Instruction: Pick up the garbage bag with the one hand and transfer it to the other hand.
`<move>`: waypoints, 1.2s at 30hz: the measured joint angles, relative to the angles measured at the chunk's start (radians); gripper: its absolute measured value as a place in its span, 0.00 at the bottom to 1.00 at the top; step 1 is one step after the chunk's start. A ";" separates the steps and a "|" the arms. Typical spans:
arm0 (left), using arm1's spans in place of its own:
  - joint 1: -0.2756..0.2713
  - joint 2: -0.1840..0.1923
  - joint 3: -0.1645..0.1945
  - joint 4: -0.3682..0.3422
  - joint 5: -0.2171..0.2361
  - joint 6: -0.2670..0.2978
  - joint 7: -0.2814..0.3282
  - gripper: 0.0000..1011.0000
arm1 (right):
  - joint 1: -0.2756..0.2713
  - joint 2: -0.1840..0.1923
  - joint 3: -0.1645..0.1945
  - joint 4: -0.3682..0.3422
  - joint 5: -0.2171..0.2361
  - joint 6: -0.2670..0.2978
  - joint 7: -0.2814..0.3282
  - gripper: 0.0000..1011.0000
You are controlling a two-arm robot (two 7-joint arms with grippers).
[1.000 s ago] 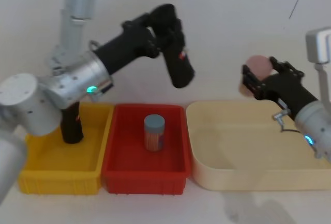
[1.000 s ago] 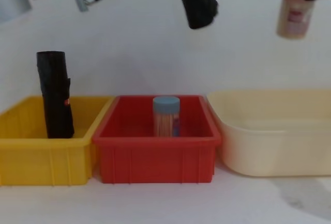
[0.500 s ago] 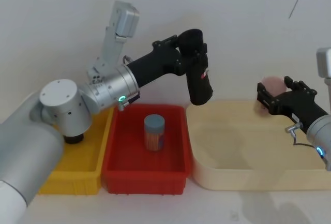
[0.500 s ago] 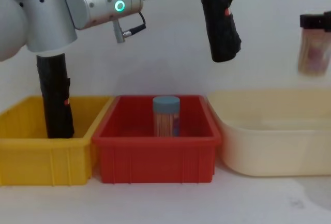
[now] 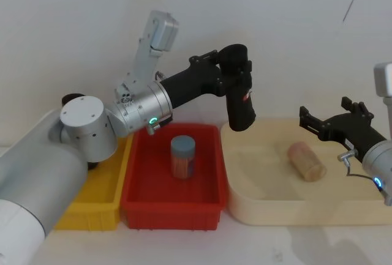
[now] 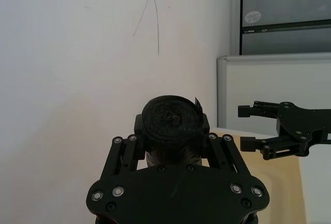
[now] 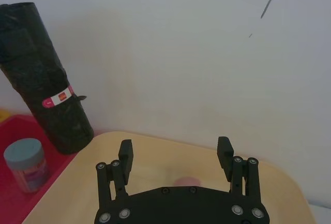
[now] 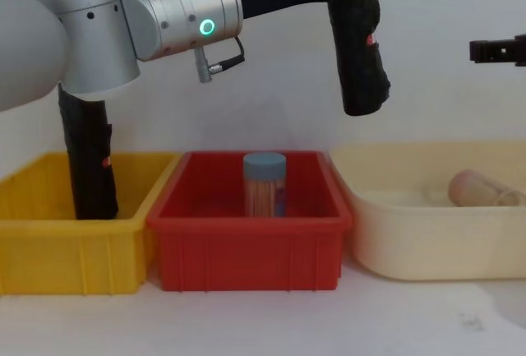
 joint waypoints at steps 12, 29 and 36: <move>-0.013 -0.012 0.007 0.034 0.005 -0.010 -0.006 0.54 | -0.002 0.014 -0.011 -0.013 0.013 -0.002 0.054 0.99; -0.019 -0.017 0.009 0.049 0.007 -0.014 -0.008 0.54 | 0.062 0.019 -0.135 0.028 0.010 0.000 0.167 0.99; -0.019 -0.017 0.010 0.051 0.007 -0.015 -0.009 0.54 | 0.089 0.000 -0.174 0.064 -0.019 -0.002 0.156 0.99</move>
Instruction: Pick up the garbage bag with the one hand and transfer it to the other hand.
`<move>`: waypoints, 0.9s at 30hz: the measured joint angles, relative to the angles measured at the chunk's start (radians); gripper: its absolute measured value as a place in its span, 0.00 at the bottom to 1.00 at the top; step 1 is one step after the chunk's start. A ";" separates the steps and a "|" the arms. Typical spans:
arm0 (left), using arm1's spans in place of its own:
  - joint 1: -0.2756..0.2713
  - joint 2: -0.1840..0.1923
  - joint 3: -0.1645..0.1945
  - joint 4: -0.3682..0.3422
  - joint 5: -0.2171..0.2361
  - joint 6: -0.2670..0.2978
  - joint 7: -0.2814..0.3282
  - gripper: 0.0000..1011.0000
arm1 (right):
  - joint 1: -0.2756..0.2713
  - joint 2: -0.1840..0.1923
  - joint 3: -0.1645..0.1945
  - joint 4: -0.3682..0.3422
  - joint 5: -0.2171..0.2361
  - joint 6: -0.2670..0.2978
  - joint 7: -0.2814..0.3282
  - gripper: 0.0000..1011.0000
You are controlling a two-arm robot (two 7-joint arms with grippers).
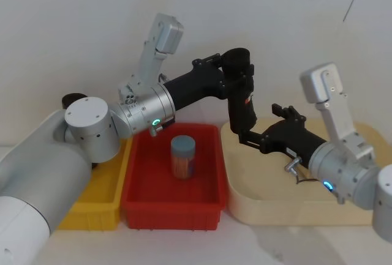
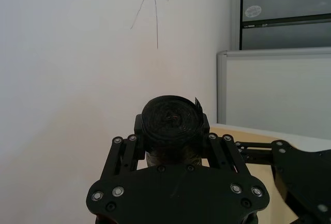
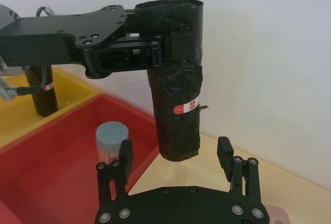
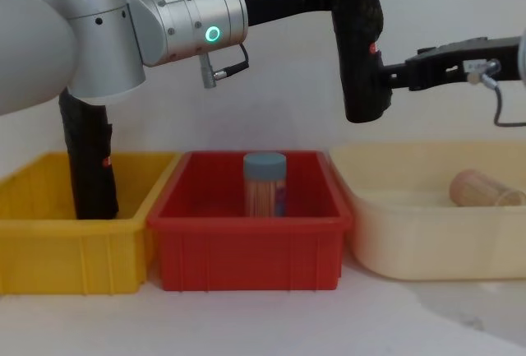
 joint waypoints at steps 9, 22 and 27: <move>-0.001 -0.001 0.000 0.001 0.000 -0.001 0.000 0.54 | 0.024 -0.034 -0.017 0.045 -0.046 -0.015 -0.067 0.99; -0.001 -0.001 0.000 0.002 0.000 -0.001 0.000 0.54 | 0.051 -0.063 -0.027 0.091 -0.075 -0.030 -0.095 0.99; -0.001 -0.001 0.000 0.002 0.000 -0.001 0.000 0.54 | 0.060 -0.071 -0.031 0.105 -0.081 -0.032 -0.092 0.99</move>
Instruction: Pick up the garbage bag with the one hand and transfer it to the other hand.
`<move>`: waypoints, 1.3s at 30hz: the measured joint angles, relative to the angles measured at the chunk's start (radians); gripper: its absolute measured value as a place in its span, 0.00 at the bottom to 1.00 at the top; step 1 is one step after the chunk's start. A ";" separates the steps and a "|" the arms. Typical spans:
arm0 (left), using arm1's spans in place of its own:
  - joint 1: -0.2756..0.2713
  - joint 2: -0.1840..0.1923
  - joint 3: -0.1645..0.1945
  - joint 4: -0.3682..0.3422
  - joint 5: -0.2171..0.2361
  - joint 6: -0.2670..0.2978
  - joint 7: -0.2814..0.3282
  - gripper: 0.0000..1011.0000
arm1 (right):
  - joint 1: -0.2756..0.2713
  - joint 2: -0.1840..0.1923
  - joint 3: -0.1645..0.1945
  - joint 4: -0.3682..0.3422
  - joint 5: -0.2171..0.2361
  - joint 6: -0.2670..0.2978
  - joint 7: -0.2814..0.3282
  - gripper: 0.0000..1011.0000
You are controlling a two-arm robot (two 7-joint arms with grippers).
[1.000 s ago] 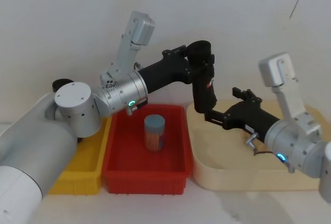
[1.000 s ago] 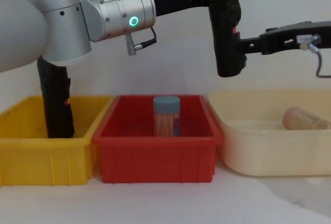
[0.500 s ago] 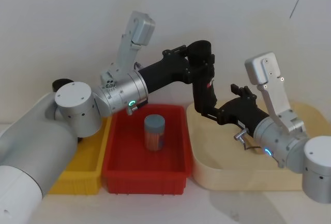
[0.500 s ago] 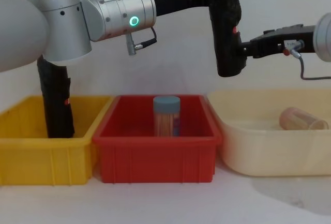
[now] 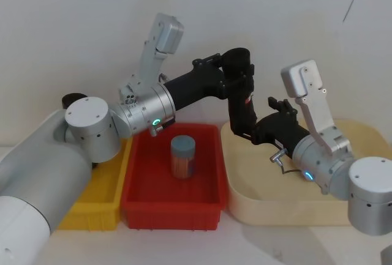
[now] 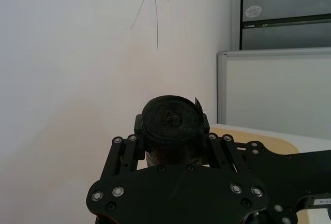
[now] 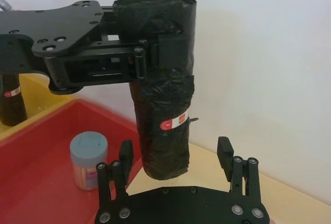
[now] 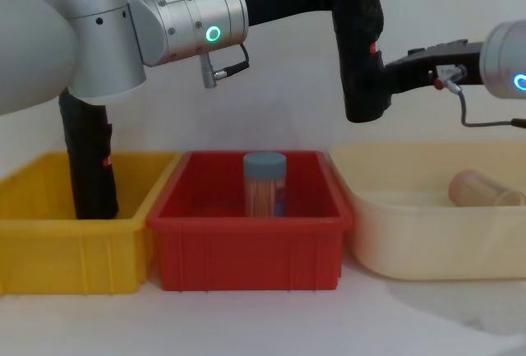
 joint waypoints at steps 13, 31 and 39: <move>0.000 0.000 0.000 0.000 0.000 0.000 0.000 0.54 | 0.033 -0.027 -0.013 0.058 -0.018 -0.014 0.009 0.99; 0.000 0.000 0.000 0.000 0.000 0.000 0.000 0.54 | 0.087 -0.075 -0.027 0.140 -0.037 -0.033 0.016 0.93; 0.000 0.000 0.000 0.000 0.000 0.000 0.000 0.54 | 0.095 -0.084 -0.029 0.154 -0.040 -0.034 0.016 0.70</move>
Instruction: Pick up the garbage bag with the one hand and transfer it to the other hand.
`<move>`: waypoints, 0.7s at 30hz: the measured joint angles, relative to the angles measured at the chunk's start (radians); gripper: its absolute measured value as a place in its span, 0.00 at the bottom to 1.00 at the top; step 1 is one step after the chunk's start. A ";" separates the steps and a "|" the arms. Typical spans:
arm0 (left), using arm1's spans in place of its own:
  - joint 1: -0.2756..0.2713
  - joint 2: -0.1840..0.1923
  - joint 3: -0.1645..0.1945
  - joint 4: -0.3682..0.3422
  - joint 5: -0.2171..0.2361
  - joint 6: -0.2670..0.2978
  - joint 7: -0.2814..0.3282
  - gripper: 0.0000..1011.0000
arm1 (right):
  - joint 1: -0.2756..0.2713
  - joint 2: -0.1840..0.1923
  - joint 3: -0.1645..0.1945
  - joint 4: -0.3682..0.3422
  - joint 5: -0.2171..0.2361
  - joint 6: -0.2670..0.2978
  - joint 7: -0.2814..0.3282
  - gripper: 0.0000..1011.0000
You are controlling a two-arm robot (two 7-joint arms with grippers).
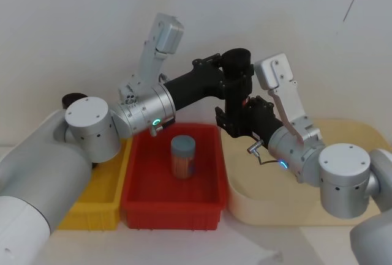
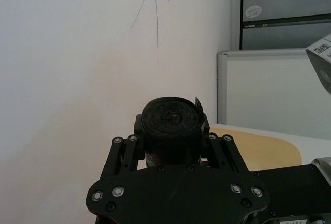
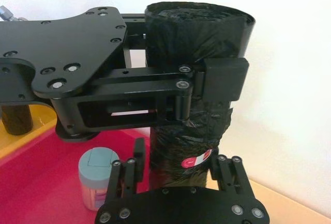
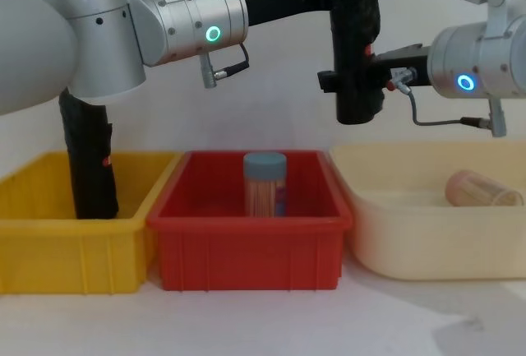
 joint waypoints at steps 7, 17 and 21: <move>0.000 0.000 0.000 0.000 0.000 0.000 0.000 0.54 | 0.004 -0.004 -0.001 0.006 -0.001 -0.001 0.001 0.53; 0.000 0.000 0.000 0.000 0.000 0.000 0.000 0.54 | 0.007 -0.007 -0.002 0.011 -0.003 -0.002 0.001 0.53; 0.000 0.000 0.000 0.000 0.000 0.000 0.000 0.57 | 0.008 -0.007 -0.002 0.012 -0.003 -0.002 0.001 0.53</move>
